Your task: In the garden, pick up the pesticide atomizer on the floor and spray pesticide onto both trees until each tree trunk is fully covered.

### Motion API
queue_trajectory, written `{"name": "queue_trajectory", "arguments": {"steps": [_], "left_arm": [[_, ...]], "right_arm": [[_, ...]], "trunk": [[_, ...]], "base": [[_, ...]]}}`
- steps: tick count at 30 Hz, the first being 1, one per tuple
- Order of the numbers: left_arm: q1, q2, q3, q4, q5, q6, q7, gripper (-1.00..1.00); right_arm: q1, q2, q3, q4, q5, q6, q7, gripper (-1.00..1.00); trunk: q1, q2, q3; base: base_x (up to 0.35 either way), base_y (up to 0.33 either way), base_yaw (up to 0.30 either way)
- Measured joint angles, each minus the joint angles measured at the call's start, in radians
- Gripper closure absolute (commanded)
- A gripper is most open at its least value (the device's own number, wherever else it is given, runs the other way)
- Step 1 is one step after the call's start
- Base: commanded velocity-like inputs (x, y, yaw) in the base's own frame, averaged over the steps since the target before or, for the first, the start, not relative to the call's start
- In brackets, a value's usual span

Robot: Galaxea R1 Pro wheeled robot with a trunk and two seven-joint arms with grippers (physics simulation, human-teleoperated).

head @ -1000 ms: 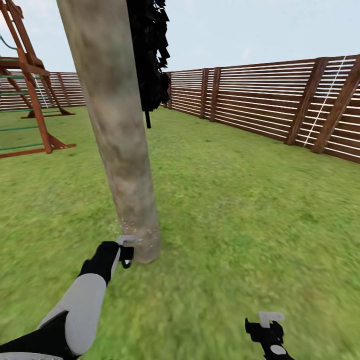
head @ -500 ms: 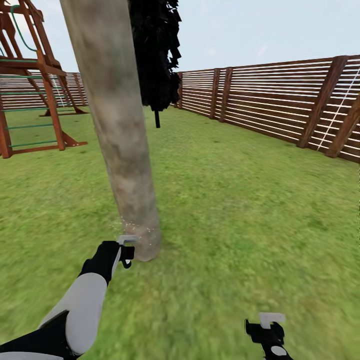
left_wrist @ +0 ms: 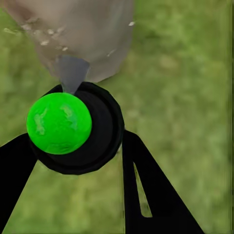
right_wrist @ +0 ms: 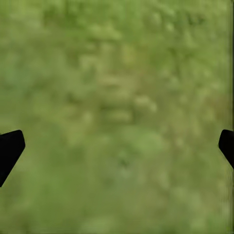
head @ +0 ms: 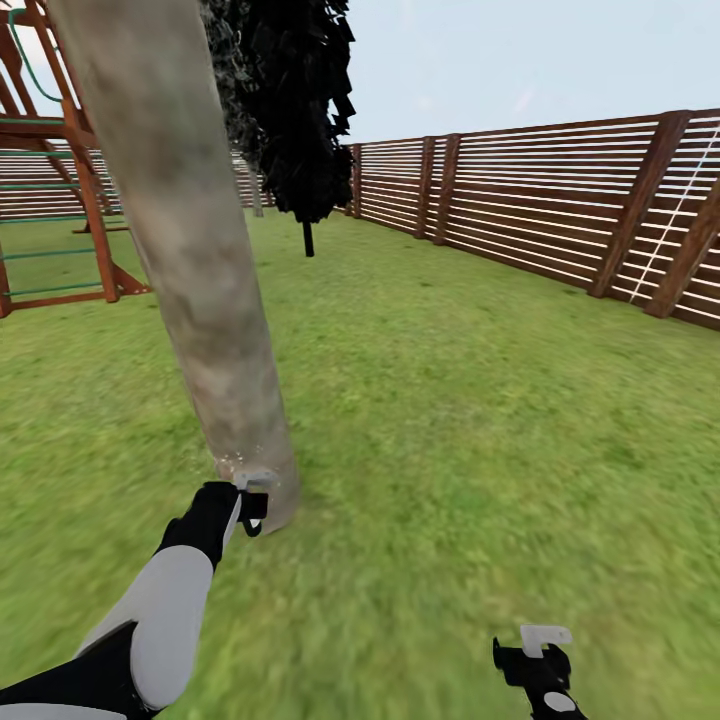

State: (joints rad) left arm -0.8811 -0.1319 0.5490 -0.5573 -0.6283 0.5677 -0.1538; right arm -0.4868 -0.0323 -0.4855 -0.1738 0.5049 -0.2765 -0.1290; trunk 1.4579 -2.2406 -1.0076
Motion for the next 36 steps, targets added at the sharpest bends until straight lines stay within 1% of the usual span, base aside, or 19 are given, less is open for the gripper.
{"name": "queue_trajectory", "arguments": {"steps": [4,7,11,13,15,16,18,24,28,29,31,33,34,36], "left_arm": [[0.0,0.0,0.0,0.0,-0.001,0.0,0.0,1.0],[0.001,0.0,0.0,-0.007,0.0,0.0,0.0,1.0],[0.008,0.007,-0.001,-0.012,-0.002,0.0,0.0,1.0],[0.011,0.014,-0.001,-0.013,-0.005,0.0,0.0,1.0],[0.012,0.037,-0.003,-0.014,-0.006,0.0,0.0,1.0],[0.013,0.041,-0.004,-0.013,-0.004,0.0,0.001,1.0],[0.014,0.044,-0.006,-0.013,-0.004,0.0,0.001,1.0],[0.017,0.039,-0.005,-0.006,-0.006,-0.001,0.003,1.0],[0.019,0.056,-0.005,-0.008,-0.013,-0.002,0.004,1.0],[0.027,0.073,-0.004,-0.009,-0.02,-0.002,0.005,1.0],[0.044,0.086,-0.004,-0.006,-0.014,-0.002,0.005,1.0],[0.065,0.089,-0.005,0.001,-0.011,-0.003,0.007,1.0],[0.09,0.086,-0.005,0.003,-0.008,-0.006,0.007,1.0],[0.11,0.081,-0.005,0.004,-0.005,-0.013,0.007,1.0]], "right_arm": [[0.0,0.001,0.0,0.0,0.0,0.0,0.0,-1.0],[0.0,0.002,0.0,0.0,0.0,0.0,0.0,-1.0],[0.0,0.002,0.0,0.0,0.0,0.0,0.0,-1.0],[0.0,0.001,0.0,0.0,0.0,0.0,0.0,-1.0],[0.0,0.002,0.0,0.0,0.0,0.0,0.0,-1.0],[0.0,0.002,0.0,0.0,0.0,0.0,0.0,-1.0],[0.0,0.002,0.0,0.0,0.0,0.0,0.0,-1.0],[0.0,0.001,0.0,0.0,0.0,0.0,0.0,-1.0],[0.0,0.001,0.0,0.0,0.0,0.0,0.0,-1.0],[0.0,0.001,0.0,0.0,0.0,0.0,0.0,-1.0],[0.0,0.002,0.0,0.0,0.0,0.0,-0.001,-1.0],[0.0,0.002,0.0,0.0,0.0,0.0,0.0,-1.0],[0.0,0.002,0.0,0.001,0.0,0.0,-0.001,-1.0],[0.0,0.002,0.0,0.001,0.0,0.0,-0.001,-1.0]], "trunk": [[0.0,0.0,0.0],[0.0,0.0,0.0],[0.0,0.0,0.0],[0.0,0.0,0.0],[0.0,0.0,0.0],[0.0,0.0,0.0],[0.0,0.0,0.0],[0.0,0.0,0.0],[0.0,0.0,0.0],[0.0,0.0,0.0],[0.0,0.0,0.0],[0.0,0.0,0.0],[0.0,0.0,0.0],[0.0,0.0,0.0]], "base": [[0.035,-0.264,0.047],[0.002,-0.274,0.222],[0.0,-0.274,0.27],[0.017,-0.275,0.275],[0.092,-0.274,0.276],[0.122,-0.272,0.276],[0.146,-0.264,0.197],[0.162,-0.256,0.018],[0.138,-0.256,0.098],[0.107,-0.26,0.244],[0.103,-0.26,0.264],[0.116,-0.261,0.273],[0.139,-0.261,0.276],[0.172,-0.243,0.277]]}}
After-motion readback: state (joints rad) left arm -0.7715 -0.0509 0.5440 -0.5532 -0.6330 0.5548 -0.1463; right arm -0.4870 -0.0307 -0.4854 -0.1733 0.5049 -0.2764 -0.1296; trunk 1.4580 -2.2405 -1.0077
